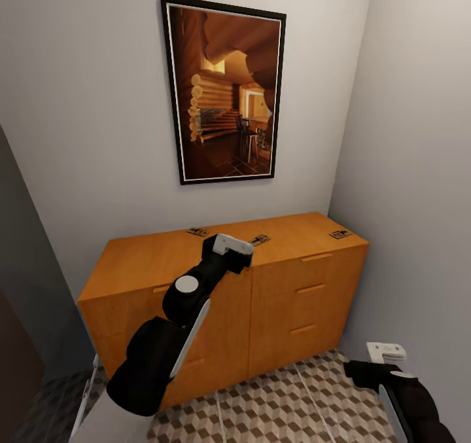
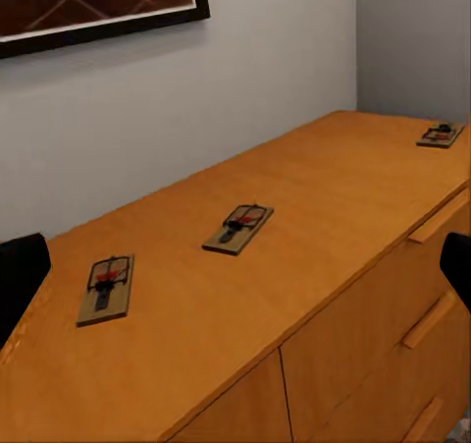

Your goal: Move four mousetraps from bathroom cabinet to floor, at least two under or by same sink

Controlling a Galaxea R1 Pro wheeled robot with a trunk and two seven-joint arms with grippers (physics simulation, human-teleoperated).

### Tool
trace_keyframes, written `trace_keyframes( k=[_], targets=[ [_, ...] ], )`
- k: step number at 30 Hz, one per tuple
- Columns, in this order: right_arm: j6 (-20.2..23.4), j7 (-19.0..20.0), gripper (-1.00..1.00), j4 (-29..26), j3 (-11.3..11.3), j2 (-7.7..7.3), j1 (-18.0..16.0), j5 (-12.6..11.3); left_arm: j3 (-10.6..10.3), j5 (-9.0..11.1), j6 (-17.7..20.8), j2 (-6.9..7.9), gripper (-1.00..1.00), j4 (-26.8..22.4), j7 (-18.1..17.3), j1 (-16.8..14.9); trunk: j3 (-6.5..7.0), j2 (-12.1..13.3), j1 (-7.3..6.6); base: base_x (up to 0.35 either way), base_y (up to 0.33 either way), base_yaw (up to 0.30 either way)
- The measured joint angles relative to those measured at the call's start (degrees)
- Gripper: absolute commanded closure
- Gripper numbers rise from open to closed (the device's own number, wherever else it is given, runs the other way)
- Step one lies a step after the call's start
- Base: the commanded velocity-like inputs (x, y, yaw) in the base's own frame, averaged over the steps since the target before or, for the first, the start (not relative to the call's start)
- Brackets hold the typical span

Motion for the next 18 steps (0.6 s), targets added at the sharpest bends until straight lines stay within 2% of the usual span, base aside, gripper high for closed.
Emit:
trace_keyframes(
  k=[7,8,10,13,18],
  targets=[
    [4.9,-0.1,-1.0,-0.1,-0.4,-0.39,-7.3,0.1,0.9,2.2,6.0,0.0,-1.0,0.3,0.2,-7.5,0.0,0.0,0.0,0.0,0.0,0.0],
    [4.9,-0.1,-1.0,-0.1,-0.4,-0.4,-7.3,0.1,0.9,2.2,6.0,0.0,-1.0,0.3,0.2,-7.5,-0.01,0.0,0.0,0.0,0.0,0.0],
    [6.5,-0.1,-1.0,0.0,-0.5,-0.42,-9.8,0.1,1.9,2.5,7.8,0.0,-1.0,0.5,0.2,-9.2,0.0,0.0,0.0,0.0,0.0,0.0],
    [9.1,-0.1,-1.0,0.0,-0.5,-0.44,-13.9,0.1,5.0,2.8,10.0,0.01,-1.0,1.1,0.2,-11.3,0.0,0.0,0.0,0.0,0.0,0.0],
    [12.1,-0.1,-1.0,0.2,-0.4,-0.33,-21.8,0.0,12.5,3.1,12.1,0.01,-1.0,3.8,-0.1,-14.8,0.0,0.0,0.0,0.0,0.0,0.0]
  ],
)
